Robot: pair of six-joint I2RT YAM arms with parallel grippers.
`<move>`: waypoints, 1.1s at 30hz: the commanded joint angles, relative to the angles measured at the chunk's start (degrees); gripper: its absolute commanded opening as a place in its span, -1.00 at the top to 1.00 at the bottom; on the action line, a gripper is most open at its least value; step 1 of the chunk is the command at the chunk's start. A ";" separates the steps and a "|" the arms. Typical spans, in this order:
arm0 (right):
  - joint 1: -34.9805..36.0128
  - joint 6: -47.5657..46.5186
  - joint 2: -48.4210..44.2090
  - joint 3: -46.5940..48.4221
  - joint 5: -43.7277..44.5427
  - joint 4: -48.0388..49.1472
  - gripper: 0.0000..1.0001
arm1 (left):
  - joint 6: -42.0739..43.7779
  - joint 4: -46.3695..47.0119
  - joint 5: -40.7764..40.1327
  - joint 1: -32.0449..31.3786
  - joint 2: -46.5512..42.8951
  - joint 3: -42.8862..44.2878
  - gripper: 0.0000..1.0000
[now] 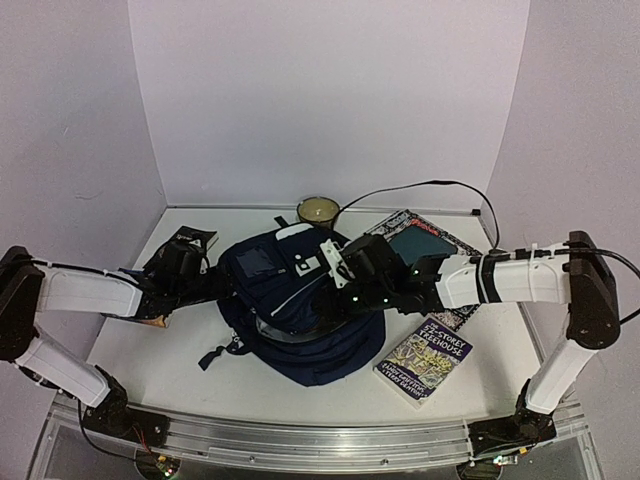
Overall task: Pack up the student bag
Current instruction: Pass from the right arm to the left
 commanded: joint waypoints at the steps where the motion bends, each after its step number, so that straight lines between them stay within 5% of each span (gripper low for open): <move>1: -0.37 -3.73 -0.46 -0.57 1.74 -0.53 1.00 | -4.48 2.16 6.59 3.05 4.26 3.59 -0.17; 12: -0.69 -5.98 -0.05 -0.66 3.22 -0.27 1.00 | -8.92 8.37 18.99 4.85 14.61 5.79 0.07; 20: -1.94 -6.64 0.83 0.20 6.24 -0.60 1.00 | -14.47 14.85 23.20 4.83 13.50 0.80 0.97; 24: -2.23 -6.23 0.23 0.83 10.71 -3.84 0.98 | -17.09 16.03 22.12 4.84 7.87 -3.26 1.00; 33: -1.90 -4.79 -5.15 4.26 14.08 -17.37 0.25 | -23.02 16.63 19.86 4.49 -0.87 -9.32 1.00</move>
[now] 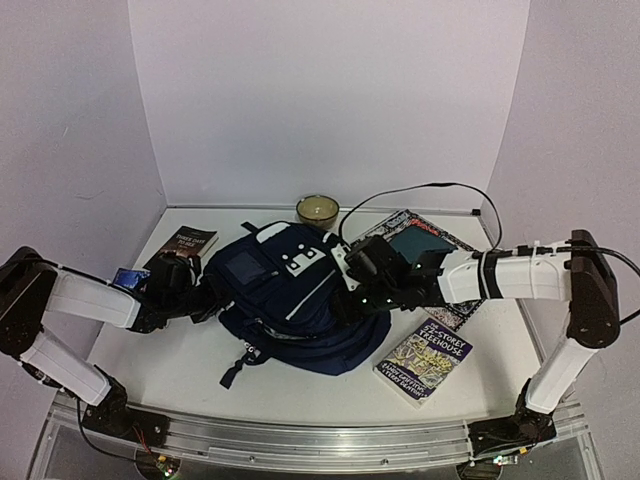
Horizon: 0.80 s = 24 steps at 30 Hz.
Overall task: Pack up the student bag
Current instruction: Pass from the right arm to the left, then pick up the second largest pocket of the bag from the student bag.
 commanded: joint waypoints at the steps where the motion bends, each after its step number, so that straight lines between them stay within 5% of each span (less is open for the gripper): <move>1: -0.32 0.07 -5.90 3.72 5.48 -8.71 0.16 | -3.75 3.05 0.13 -0.64 -4.66 -2.05 1.00; 11: 1.69 -4.20 -11.15 9.36 6.47 -14.76 -0.45 | -6.80 3.12 0.26 -2.19 -6.84 -2.35 1.00; 24: 11.15 -24.16 11.11 27.64 0.62 -14.36 -0.33 | -6.35 3.14 3.59 -3.75 -3.69 0.12 1.00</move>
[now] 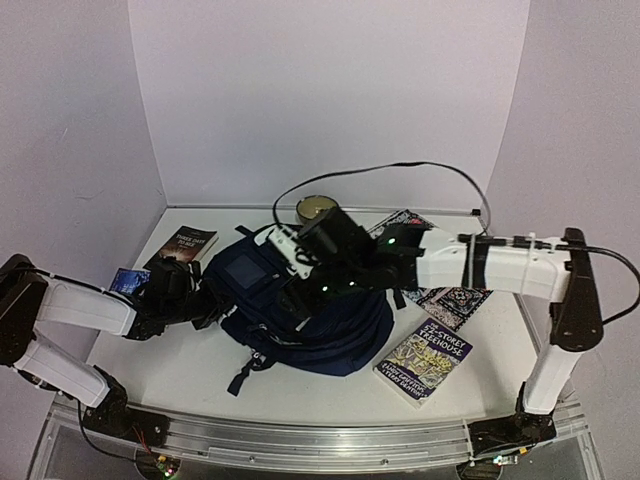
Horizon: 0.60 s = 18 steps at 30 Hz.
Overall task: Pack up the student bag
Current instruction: Pick up the second largest pocket of the bag from the student bag.
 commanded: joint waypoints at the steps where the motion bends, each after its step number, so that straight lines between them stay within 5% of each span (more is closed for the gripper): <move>1: 3.02 -10.82 8.05 6.49 -0.77 -2.06 -0.31 | 0.41 3.13 3.94 -0.97 0.66 2.94 1.00; 18: 4.71 -25.90 23.88 17.68 4.79 -2.12 0.26 | 0.76 3.13 6.16 -1.32 0.39 3.58 1.00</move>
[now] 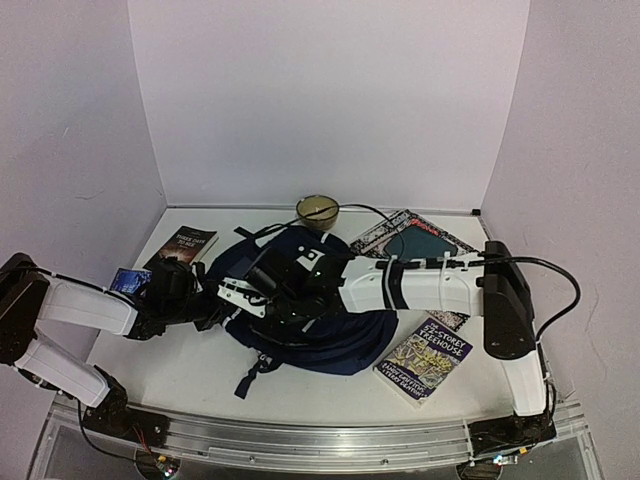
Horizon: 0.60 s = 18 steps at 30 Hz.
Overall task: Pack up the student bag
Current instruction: Pick up the second largest pocket of the bag from the student bag.
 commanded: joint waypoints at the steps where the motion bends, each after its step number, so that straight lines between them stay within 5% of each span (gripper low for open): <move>1: 0.27 -5.15 2.95 2.63 3.11 -1.20 0.27 | 0.56 3.14 3.24 -0.83 -0.35 3.25 1.00; 18: 0.62 -11.77 11.11 6.28 8.98 -0.83 0.28 | 0.48 3.14 4.39 -0.81 0.51 4.21 1.00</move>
